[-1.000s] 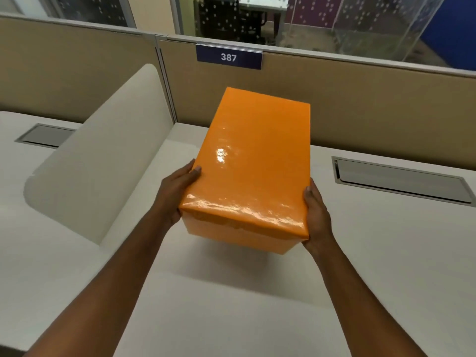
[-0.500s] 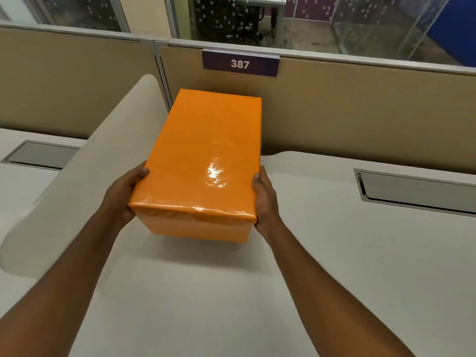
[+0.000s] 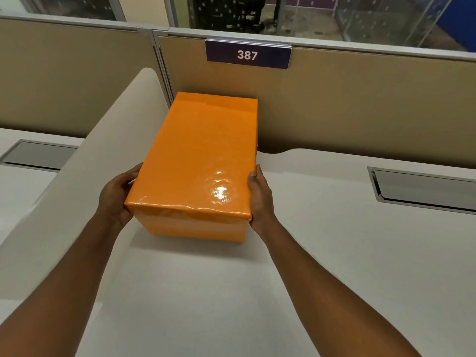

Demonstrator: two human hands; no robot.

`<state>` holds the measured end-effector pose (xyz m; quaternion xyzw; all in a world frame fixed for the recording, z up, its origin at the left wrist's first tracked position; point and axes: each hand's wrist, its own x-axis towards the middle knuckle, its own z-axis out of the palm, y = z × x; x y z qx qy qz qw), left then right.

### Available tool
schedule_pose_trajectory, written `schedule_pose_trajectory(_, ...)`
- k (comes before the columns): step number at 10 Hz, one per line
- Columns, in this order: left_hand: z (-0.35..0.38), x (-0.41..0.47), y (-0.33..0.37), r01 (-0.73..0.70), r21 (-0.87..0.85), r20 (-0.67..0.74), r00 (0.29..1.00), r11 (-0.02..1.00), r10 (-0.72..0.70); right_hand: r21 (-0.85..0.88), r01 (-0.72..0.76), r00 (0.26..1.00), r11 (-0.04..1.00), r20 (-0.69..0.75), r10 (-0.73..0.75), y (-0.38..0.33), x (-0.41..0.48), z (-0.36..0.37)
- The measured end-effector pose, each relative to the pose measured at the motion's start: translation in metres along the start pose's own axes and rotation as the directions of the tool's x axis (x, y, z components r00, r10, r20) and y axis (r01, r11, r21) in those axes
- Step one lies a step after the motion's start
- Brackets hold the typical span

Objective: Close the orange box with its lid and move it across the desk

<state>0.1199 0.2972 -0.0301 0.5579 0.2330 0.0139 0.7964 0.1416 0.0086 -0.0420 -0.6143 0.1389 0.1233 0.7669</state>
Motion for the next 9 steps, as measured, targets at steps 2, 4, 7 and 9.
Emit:
schedule_pose_trajectory(2, -0.006, -0.001, -0.002, -0.042, 0.134, -0.126, 0.99, 0.99, 0.059, -0.065, -0.006, 1.0, 0.998, -0.003, 0.006, 0.005, 0.002, 0.01)
schedule_pose_trajectory(4, 0.005, -0.006, 0.01, -0.04, 0.615, -0.227, 0.947, 0.787, 0.225, -0.106, -0.011, 0.999, 0.994, -0.04, 0.007, 0.008, -0.003, 0.023)
schedule_pose_trajectory(7, 0.013, -0.02, 0.004, -0.09, 0.941, -0.106, 0.839, 0.327, 0.534, -0.293, -0.062, 0.997, 0.954, 0.026, 0.072, -0.005, -0.015, 0.017)
schedule_pose_trajectory(9, 0.045, -0.063, -0.006, -0.262, 0.95, 0.059, 0.69, 0.172, 0.722, -0.4, -0.158, 0.983, 0.903, -0.153, 0.104, -0.015, -0.034, -0.028)
